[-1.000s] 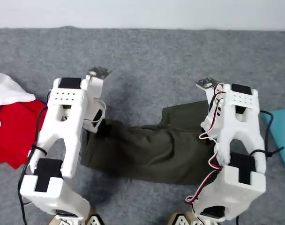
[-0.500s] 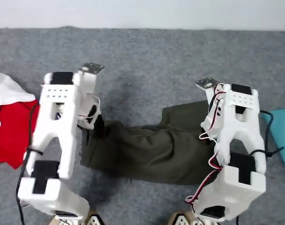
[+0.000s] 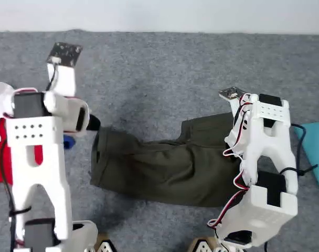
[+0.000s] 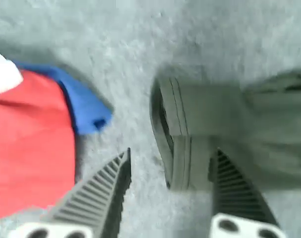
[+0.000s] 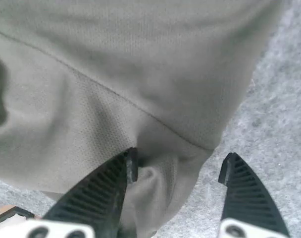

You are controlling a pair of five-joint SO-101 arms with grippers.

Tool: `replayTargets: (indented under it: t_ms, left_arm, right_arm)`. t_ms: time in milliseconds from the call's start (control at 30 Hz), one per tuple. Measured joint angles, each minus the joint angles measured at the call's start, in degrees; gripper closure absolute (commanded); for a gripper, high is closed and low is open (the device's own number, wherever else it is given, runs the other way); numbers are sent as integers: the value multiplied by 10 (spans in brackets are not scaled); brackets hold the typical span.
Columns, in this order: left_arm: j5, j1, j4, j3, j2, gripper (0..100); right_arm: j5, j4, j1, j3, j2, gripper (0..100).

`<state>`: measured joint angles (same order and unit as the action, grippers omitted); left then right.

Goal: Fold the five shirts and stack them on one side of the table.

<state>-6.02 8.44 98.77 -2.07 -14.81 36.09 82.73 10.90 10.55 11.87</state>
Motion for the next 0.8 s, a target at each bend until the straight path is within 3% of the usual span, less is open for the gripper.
replayTargets:
  t_ms: [267, 400, 700, 800]
  left_arm:
    - [-98, -10, -5, -240, -40, 754]
    - [-105, -16, -76, -308, -18, 755]
    - [-105, -55, -168, -298, 149, 850]
    - [-105, -68, -173, -275, 210, 938]
  right_arm:
    - [0, 0, 0, 0, 0, 719]
    - [0, 0, 0, 0, 0, 719]
    - [0, -1, 0, 11, 0, 719]
    - [0, -11, 0, 32, 0, 719]
